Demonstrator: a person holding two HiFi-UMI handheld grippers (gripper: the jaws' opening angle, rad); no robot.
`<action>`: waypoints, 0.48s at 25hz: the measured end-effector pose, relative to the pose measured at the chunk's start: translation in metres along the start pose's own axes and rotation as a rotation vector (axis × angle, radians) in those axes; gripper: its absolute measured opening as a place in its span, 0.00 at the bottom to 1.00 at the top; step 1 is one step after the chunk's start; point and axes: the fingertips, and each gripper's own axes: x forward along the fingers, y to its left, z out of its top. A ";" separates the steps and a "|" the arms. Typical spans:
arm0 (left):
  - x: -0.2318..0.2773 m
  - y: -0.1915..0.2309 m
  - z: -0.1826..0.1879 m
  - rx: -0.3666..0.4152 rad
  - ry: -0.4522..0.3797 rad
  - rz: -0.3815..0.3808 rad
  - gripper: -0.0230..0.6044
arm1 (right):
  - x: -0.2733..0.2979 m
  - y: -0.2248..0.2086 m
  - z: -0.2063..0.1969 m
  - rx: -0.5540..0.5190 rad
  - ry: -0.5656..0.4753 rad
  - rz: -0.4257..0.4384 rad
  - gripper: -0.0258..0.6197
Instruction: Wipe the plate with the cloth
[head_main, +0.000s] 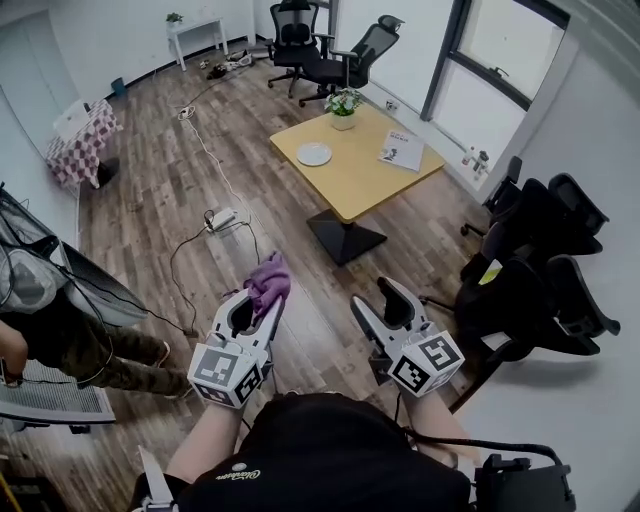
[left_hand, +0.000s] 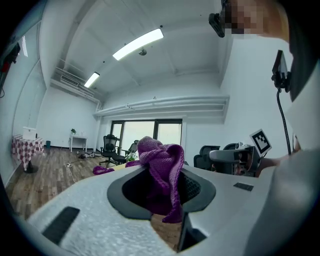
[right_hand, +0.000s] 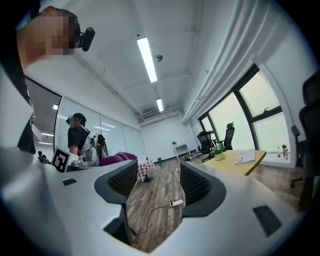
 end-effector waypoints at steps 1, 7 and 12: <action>0.003 -0.004 0.001 0.004 -0.002 0.001 0.22 | -0.005 -0.005 0.001 0.002 -0.003 -0.004 0.43; 0.016 -0.028 -0.002 -0.001 -0.015 0.010 0.22 | -0.029 -0.030 0.002 0.004 -0.010 -0.006 0.43; 0.025 -0.030 -0.003 0.000 -0.017 0.021 0.22 | -0.028 -0.043 0.000 0.015 -0.003 -0.002 0.43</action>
